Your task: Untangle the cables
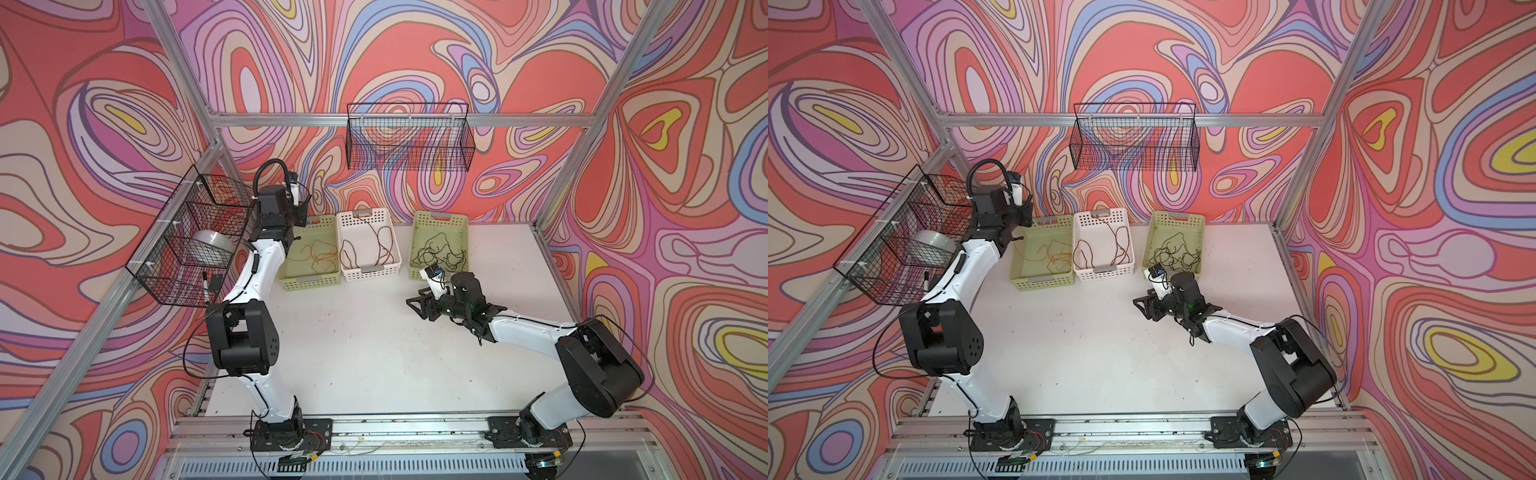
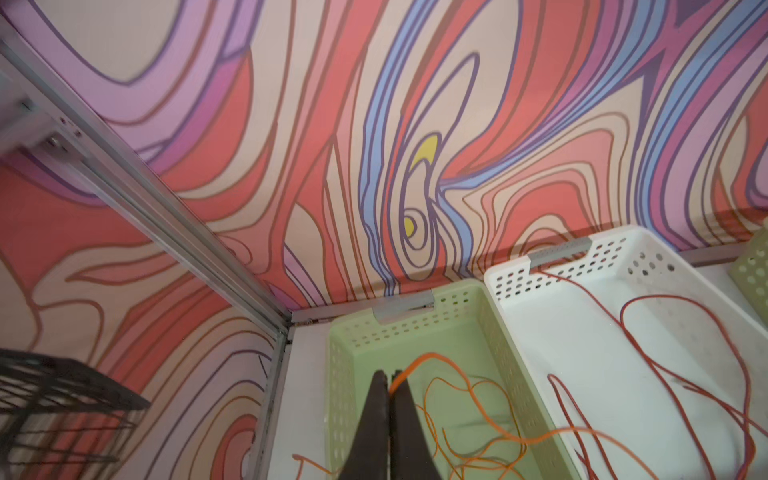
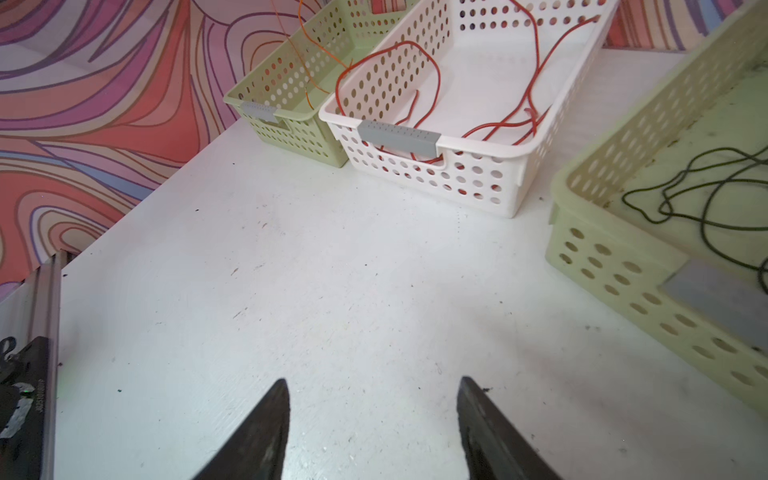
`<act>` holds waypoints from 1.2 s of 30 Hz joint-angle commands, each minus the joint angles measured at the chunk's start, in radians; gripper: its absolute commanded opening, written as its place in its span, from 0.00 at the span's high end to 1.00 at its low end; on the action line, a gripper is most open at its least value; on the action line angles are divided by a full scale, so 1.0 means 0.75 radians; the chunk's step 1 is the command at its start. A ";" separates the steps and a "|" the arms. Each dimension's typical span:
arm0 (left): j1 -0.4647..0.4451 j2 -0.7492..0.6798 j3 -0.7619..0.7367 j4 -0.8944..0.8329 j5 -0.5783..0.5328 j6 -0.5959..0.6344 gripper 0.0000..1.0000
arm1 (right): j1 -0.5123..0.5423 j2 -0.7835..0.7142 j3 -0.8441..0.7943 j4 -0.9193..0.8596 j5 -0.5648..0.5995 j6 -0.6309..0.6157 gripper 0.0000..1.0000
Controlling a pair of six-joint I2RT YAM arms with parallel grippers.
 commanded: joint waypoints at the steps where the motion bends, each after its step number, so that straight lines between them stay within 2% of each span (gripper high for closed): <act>1: 0.008 0.050 -0.070 0.095 -0.067 -0.091 1.00 | -0.005 -0.071 0.011 -0.066 0.164 -0.047 0.34; 8: 0.008 0.156 -0.126 0.096 -0.152 -0.189 1.00 | -0.005 -0.148 -0.031 -0.139 0.245 -0.060 0.33; 14: 0.007 0.247 -0.177 0.120 -0.019 -0.275 1.00 | -0.007 -0.261 -0.057 -0.194 0.498 -0.014 0.31; 15: 0.006 0.253 -0.189 0.127 0.000 -0.292 0.91 | -0.007 -0.289 -0.060 -0.206 0.532 -0.014 0.31; 17: 0.006 0.247 -0.217 0.151 0.011 -0.328 0.62 | -0.011 -0.344 -0.072 -0.226 0.589 -0.016 0.31; 20: -0.012 0.168 -0.310 0.260 0.000 -0.307 0.27 | -0.018 -0.442 -0.062 -0.308 0.658 -0.047 0.30; 21: -0.025 0.128 -0.352 0.298 -0.012 -0.292 0.09 | -0.022 -0.478 -0.055 -0.348 0.700 -0.049 0.29; 22: -0.030 0.092 -0.385 0.320 -0.014 -0.285 0.00 | -0.028 -0.509 -0.054 -0.374 0.736 -0.050 0.27; 28: -0.077 -0.245 -0.723 0.491 -0.010 -0.288 0.00 | -0.143 -0.650 -0.111 -0.376 0.896 -0.070 0.15; 31: -0.099 -0.425 -0.954 0.620 -0.038 -0.262 0.00 | -0.251 -0.594 -0.142 -0.336 0.969 -0.055 0.02; 34: -0.104 -0.553 -1.159 0.690 -0.058 -0.273 0.00 | -0.390 -0.494 -0.220 -0.206 0.970 0.001 0.02; 36: -0.112 -0.618 -1.269 0.696 -0.062 -0.287 0.00 | -0.423 -0.437 -0.314 -0.013 1.022 -0.040 0.02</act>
